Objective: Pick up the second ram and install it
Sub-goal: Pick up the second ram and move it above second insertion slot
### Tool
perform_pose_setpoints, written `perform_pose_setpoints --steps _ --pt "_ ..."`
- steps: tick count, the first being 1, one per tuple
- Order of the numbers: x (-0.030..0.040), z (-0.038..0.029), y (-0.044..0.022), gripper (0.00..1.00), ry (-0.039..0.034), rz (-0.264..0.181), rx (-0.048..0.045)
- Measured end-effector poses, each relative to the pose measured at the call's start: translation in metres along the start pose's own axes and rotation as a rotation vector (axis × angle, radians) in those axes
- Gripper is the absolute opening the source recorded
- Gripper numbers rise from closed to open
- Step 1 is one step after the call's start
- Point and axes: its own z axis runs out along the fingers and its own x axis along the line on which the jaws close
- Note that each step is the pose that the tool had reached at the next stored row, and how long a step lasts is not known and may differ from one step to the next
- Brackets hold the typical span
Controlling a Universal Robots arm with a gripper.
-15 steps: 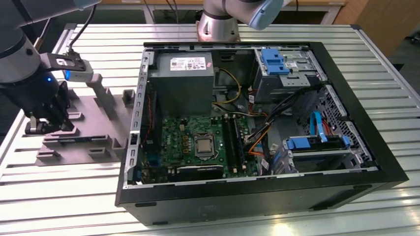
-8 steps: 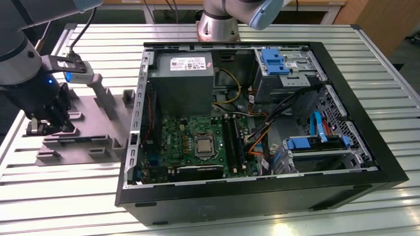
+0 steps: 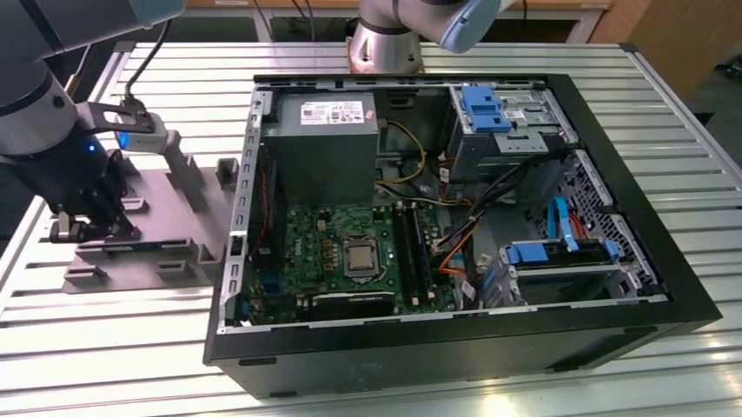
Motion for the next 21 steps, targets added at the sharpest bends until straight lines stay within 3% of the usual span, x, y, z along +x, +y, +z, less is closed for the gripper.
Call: perform_pose_setpoints --steps 21 --pt "0.0032 0.0093 -0.0004 0.11 0.0031 -0.008 -0.0002"
